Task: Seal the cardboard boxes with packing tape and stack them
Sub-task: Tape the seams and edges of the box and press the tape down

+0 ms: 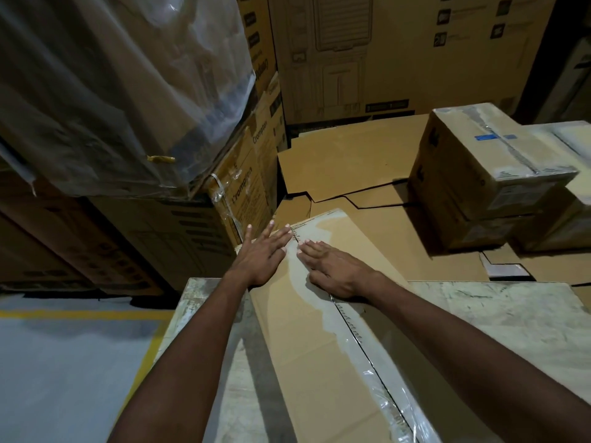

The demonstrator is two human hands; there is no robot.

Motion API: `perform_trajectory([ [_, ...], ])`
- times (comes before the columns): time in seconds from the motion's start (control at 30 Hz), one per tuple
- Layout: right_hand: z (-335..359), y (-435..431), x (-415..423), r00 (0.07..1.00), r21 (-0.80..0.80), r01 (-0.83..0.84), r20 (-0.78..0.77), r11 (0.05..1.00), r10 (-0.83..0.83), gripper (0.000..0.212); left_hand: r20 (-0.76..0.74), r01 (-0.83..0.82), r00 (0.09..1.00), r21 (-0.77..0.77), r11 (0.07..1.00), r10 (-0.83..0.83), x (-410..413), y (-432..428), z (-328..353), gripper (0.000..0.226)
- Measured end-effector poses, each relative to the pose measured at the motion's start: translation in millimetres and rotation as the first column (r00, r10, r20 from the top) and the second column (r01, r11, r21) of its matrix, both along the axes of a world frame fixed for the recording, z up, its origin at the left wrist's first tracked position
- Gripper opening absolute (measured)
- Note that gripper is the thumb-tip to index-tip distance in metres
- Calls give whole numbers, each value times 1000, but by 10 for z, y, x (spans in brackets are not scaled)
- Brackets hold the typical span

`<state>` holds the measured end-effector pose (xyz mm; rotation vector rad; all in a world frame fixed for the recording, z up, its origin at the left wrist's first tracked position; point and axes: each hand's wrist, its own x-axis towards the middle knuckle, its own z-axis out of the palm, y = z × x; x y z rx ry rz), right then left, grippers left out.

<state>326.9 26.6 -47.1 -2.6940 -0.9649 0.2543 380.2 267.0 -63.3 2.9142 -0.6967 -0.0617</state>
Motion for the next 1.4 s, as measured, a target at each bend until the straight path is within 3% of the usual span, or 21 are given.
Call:
perform_trajectory([
  [0.2, -80, -152, -403, 1000, 33, -11, 17, 999, 11, 80, 5, -16, 1000, 49, 999, 16, -49, -40, 41, 52],
  [0.33, -70, -302, -745, 1000, 55, -14, 15, 998, 13, 65, 1, -45, 999, 124, 991, 45, -78, -114, 74, 53],
  [0.47, -74, -465, -1133, 1000, 53, -23, 2, 998, 23, 75, -6, -95, 995, 169, 981, 97, -126, -206, 69, 54],
  [0.7, -44, -686, -1745, 1000, 49, 13, -27, 999, -12, 71, -18, -199, 978, 218, 955, 208, -250, -397, 126, 56],
  [0.87, -30, -706, -1956, 999, 17, 44, -30, 999, -44, 82, -14, -238, 970, 127, 963, 242, -441, -504, 90, 55],
  [1.0, -19, -694, -1977, 998, 3, 60, -29, 998, -60, 70, -57, -123, 991, 5, 992, 123, -843, -573, 59, 53],
  [1.17, 71, -766, -2255, 998, 11, 64, -23, 998, -64, 66, -67, -101, 993, -32, 994, 99, -1406, -612, 71, 53],
  [1.4, 45, -1098, -2841, 999, -5, -6, 49, 1000, 6, 79, -58, -228, 973, -87, 970, 224, -2152, -773, 14, 57],
])
